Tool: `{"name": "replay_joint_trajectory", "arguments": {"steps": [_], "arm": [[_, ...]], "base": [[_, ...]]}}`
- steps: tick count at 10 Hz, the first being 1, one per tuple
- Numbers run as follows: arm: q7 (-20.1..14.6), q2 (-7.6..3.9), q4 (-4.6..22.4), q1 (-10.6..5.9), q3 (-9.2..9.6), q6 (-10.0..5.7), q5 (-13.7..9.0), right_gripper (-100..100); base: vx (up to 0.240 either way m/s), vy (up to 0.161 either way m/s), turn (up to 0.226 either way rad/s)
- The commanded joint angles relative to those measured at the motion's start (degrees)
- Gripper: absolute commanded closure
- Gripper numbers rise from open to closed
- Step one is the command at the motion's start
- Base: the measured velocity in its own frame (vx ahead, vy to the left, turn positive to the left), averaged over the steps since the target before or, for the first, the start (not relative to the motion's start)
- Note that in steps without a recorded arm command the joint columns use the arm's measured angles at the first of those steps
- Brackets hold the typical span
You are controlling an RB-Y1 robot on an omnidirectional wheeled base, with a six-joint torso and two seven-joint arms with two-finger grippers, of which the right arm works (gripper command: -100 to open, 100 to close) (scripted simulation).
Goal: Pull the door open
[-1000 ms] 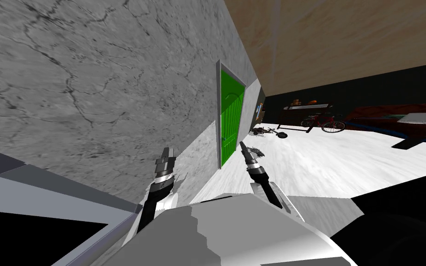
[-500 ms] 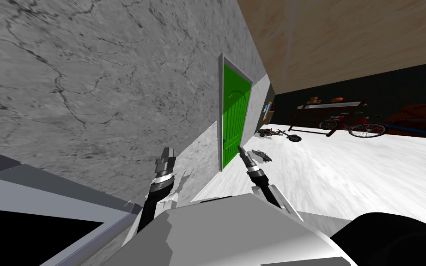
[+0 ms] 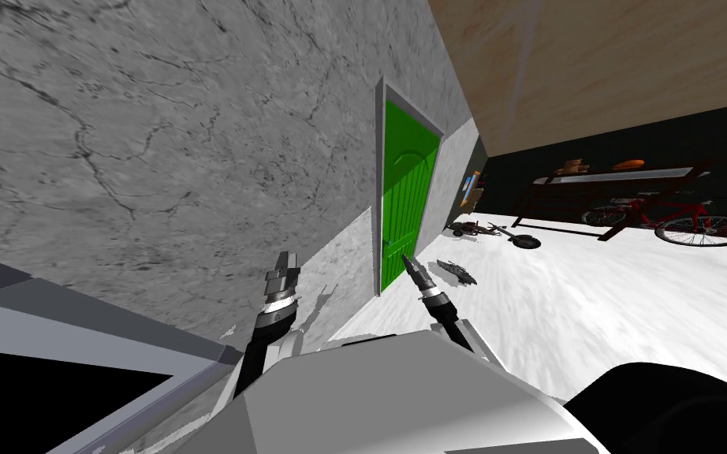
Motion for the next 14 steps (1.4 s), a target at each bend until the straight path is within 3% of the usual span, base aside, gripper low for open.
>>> {"name": "replay_joint_trajectory", "arguments": {"steps": [1, 8, 14], "arm": [[1.72, 0.13, 1.28, 0.34, -0.21, -0.64, 1.6, -100], [8.37, 0.9, 6.2, 1.61, -1.07, -2.77, 8.34, -100], [16.04, 2.75, 11.83, 3.07, -2.07, -5.22, 16.12, -100]], "base": [[0.068, -0.086, 0.141], [0.067, -0.102, 0.127], [0.086, -0.148, 0.172]]}}
